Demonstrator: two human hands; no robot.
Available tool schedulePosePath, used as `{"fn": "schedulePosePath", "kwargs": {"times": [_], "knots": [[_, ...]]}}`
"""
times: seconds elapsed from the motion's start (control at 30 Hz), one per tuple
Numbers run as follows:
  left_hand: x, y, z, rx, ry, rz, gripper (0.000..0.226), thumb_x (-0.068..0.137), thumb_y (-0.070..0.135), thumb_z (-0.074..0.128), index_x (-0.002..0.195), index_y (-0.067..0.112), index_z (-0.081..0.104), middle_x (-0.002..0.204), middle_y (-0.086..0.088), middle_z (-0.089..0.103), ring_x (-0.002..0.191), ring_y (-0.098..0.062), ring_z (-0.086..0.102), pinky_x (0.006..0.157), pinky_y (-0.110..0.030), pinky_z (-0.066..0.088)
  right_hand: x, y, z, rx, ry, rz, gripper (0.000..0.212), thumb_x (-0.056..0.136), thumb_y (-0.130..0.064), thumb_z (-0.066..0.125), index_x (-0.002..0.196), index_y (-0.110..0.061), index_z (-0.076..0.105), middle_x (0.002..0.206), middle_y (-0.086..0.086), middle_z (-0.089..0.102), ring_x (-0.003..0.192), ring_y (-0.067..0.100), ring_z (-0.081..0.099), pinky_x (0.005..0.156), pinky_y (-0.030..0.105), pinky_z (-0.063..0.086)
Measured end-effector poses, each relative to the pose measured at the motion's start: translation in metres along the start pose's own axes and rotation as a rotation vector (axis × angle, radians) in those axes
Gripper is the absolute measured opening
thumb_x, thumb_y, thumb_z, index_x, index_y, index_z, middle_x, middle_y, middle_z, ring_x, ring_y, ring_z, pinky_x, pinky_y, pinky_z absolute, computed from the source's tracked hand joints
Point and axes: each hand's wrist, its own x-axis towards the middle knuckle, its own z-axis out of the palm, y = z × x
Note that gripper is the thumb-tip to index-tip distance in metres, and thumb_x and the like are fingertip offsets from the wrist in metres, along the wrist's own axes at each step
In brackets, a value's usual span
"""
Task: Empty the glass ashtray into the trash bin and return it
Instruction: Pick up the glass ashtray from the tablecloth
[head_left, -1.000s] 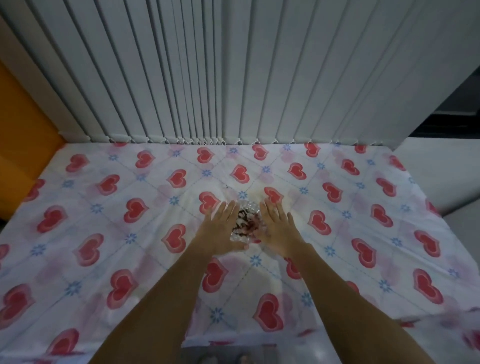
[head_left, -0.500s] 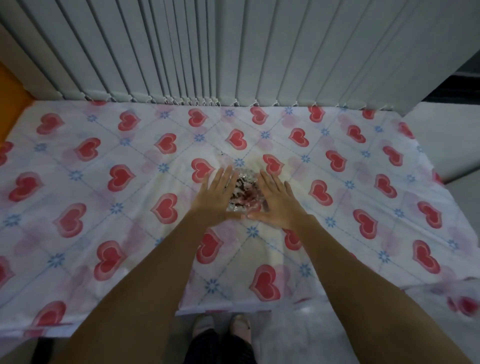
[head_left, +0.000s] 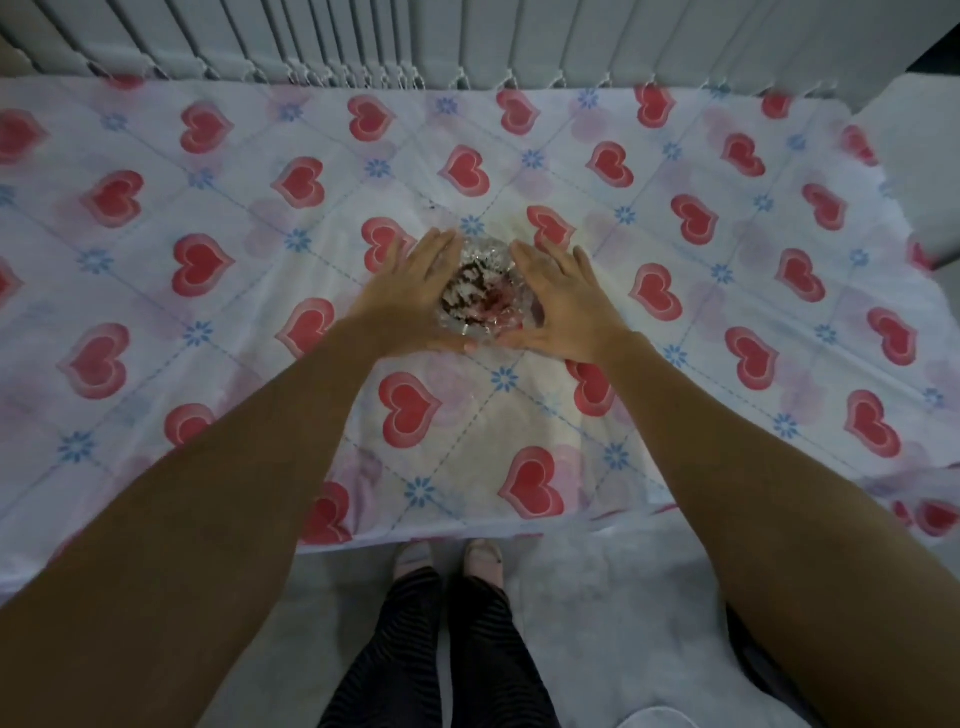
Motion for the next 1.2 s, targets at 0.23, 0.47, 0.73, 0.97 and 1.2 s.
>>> {"fn": "schedulePosePath", "kwargs": {"times": [0.23,0.47,0.73,0.97,1.2], "knots": [[0.000,-0.010,0.000,0.019,0.082,0.121,0.118,0.062,0.062,0.072,0.142,-0.011,0.024,0.148,-0.029,0.032,0.140,-0.043,0.026,0.111,-0.063,0.014,0.002,0.004,0.000,-0.019,0.075,-0.029,0.109,0.068,-0.072,0.060,0.150,-0.011,0.022,0.154,0.011,0.034,0.146,0.030,0.017,0.116,0.052,0.002],[0.005,-0.015,-0.004,0.081,0.097,0.178,0.116,0.061,0.061,0.074,0.140,-0.011,0.029,0.143,-0.032,0.039,0.138,-0.042,0.031,0.113,-0.060,0.010,0.002,0.004,0.002,-0.059,0.138,-0.048,0.110,0.063,-0.078,0.058,0.146,-0.010,0.036,0.146,0.011,0.048,0.142,0.029,0.029,0.116,0.056,0.013],[-0.002,-0.003,-0.020,0.110,0.148,0.193,0.115,0.060,0.070,0.067,0.135,-0.012,0.038,0.131,-0.034,0.048,0.127,-0.044,0.045,0.111,-0.059,0.022,-0.006,-0.009,-0.020,-0.060,0.147,-0.017,0.113,0.054,-0.081,0.063,0.141,-0.011,0.045,0.136,0.017,0.057,0.137,0.029,0.039,0.113,0.056,0.017],[-0.002,0.014,-0.085,0.097,0.204,0.185,0.115,0.057,0.062,0.076,0.132,-0.017,0.039,0.127,-0.039,0.048,0.125,-0.050,0.045,0.108,-0.064,0.019,-0.010,-0.020,-0.087,-0.129,0.222,-0.074,0.109,0.053,-0.082,0.062,0.134,-0.009,0.054,0.129,0.010,0.064,0.131,0.030,0.048,0.110,0.061,0.026],[-0.018,0.042,-0.164,0.011,0.335,0.166,0.123,0.050,0.063,0.080,0.140,-0.005,0.034,0.134,-0.030,0.047,0.129,-0.043,0.042,0.113,-0.054,0.009,-0.037,-0.044,-0.168,-0.188,0.489,-0.163,0.105,0.054,-0.082,0.060,0.129,-0.009,0.059,0.123,0.008,0.068,0.125,0.031,0.054,0.108,0.063,0.028]]}}
